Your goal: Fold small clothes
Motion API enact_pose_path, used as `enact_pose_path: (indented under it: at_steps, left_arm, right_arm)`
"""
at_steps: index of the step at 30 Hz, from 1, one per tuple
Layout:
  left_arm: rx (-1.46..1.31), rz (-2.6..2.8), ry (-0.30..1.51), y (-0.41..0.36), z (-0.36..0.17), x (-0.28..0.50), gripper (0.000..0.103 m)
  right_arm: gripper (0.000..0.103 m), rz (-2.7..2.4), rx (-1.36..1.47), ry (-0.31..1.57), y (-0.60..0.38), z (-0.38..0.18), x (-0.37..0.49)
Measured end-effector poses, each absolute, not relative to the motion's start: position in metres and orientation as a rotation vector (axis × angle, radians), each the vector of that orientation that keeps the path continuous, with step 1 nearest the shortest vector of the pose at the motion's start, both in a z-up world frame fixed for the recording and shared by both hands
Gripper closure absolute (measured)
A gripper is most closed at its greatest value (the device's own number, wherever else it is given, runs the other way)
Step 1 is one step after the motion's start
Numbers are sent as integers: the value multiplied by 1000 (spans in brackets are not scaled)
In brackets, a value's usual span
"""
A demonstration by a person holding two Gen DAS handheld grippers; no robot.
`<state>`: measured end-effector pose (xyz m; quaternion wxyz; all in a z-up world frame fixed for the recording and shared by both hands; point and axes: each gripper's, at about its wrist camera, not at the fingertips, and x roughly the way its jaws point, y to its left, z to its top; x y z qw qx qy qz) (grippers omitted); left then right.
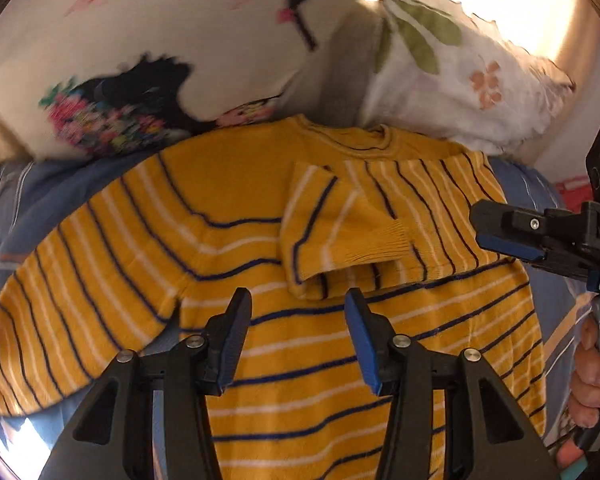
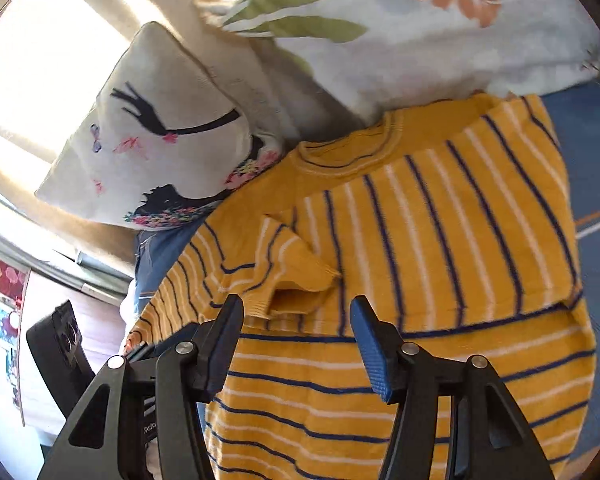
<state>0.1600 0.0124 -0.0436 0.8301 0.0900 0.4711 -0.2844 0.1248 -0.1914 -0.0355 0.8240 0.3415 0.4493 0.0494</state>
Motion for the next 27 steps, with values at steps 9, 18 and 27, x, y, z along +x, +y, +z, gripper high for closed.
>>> enact_pose_path:
  at_steps: [9,18,27]
  left_arm:
    - [302,-567,941,-45,-55,198,98]
    - [-297,-357,1193,90,-95,282,97]
    - [-264,-380,1130,86,-111,267,94]
  right_arm:
    - [43,-43,781,990,-247,-63,74]
    - [43,-114,726,963,-265,-65,86]
    - [63,-261,612,1032,-274,-95,135]
